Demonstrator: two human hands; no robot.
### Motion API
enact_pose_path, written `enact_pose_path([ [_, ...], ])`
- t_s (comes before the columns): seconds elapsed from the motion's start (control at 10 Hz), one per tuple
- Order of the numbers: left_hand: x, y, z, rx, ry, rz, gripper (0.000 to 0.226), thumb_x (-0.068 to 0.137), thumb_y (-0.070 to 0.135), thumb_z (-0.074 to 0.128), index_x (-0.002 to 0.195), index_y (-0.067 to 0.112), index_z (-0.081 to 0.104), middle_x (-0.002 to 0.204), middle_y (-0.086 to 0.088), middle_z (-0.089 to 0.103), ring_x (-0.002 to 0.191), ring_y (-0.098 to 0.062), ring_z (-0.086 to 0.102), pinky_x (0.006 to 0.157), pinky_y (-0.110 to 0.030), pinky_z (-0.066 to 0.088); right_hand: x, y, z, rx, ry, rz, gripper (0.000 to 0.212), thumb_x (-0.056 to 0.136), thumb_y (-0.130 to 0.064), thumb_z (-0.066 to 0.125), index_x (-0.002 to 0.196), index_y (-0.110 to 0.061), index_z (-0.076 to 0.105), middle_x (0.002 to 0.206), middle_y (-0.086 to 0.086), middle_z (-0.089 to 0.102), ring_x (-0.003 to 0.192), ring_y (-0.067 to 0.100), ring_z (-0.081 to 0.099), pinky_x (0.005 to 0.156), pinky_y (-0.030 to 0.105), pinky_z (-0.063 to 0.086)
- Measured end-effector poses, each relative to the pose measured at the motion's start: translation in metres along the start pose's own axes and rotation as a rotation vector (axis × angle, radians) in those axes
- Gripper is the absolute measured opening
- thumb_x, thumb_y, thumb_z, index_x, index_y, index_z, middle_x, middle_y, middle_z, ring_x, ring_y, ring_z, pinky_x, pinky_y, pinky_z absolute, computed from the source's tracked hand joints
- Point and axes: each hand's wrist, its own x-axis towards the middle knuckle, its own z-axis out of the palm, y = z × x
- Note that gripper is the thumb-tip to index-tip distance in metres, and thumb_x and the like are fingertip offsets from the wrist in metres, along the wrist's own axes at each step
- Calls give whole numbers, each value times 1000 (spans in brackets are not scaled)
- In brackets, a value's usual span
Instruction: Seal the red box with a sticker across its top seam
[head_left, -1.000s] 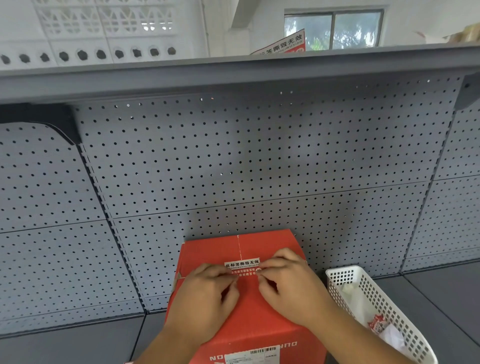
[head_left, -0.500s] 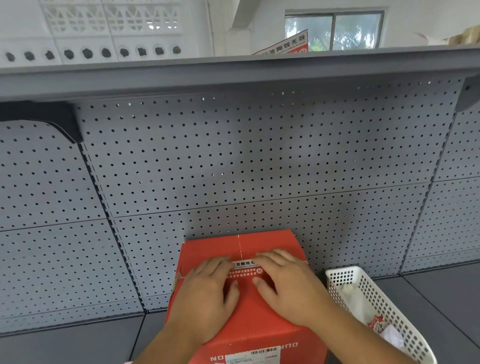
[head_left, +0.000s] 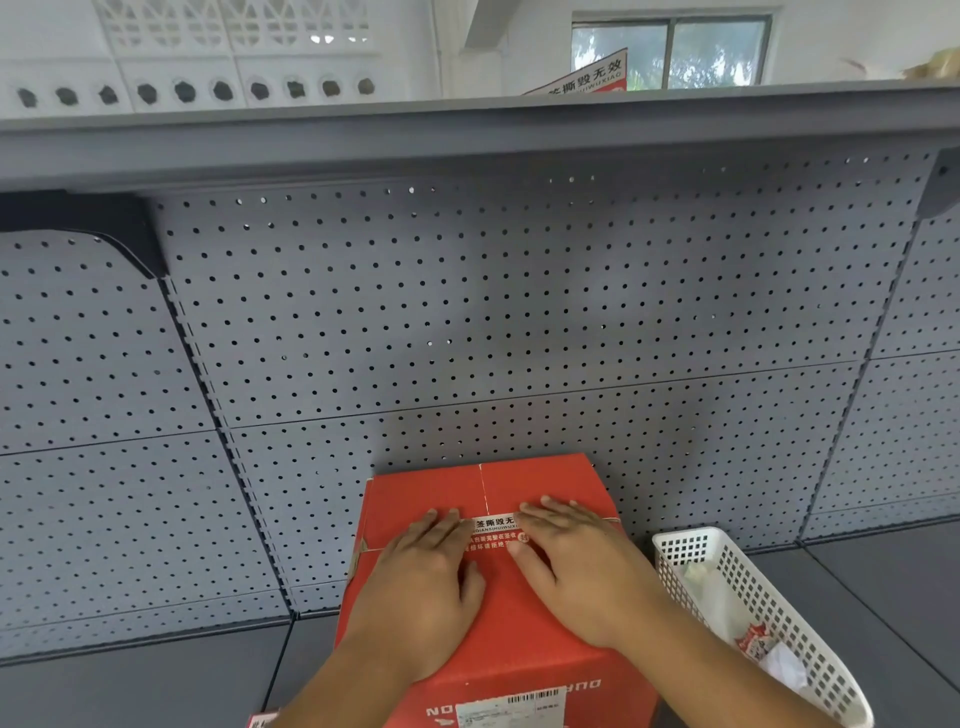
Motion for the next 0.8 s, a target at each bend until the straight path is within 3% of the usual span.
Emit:
enact_pose_path([
  [0.2, -2, 0, -2, -35, 46, -37, 68, 92, 49, 25, 151, 22, 45, 158, 3, 46, 148, -12, 33, 123, -28, 18, 0, 2, 3, 6, 42, 17, 57, 101, -56, 27, 147, -30, 48, 154, -13, 48, 146, 6, 33, 123, 33, 23],
  [0.5, -4, 5, -6, -28, 45, -28, 55, 98, 43, 37, 148, 23, 47, 156, 1, 49, 146, -16, 37, 123, -33, 24, -5, -6, -8, -3, 21, 30, 50, 103, -51, 33, 148, -31, 44, 154, -7, 49, 146, 10, 35, 121, 32, 24],
  [0.7, -9, 10, -15, 60, 49, -47, 52, 97, 48, 36, 141, 24, 51, 147, 4, 56, 134, -20, 48, 113, -39, 37, -11, -11, -11, -30, 42, 71, 51, 103, -55, 26, 141, -31, 48, 144, -5, 59, 137, 16, 47, 114, 44, 37],
  [0.8, -10, 17, -22, 87, 44, -46, 53, 98, 50, 38, 144, 26, 47, 148, 6, 52, 134, -21, 45, 111, -42, 36, -17, -13, -14, -10, 82, 103, 53, 101, -58, 22, 140, -33, 49, 139, -7, 61, 132, 17, 49, 112, 45, 38],
])
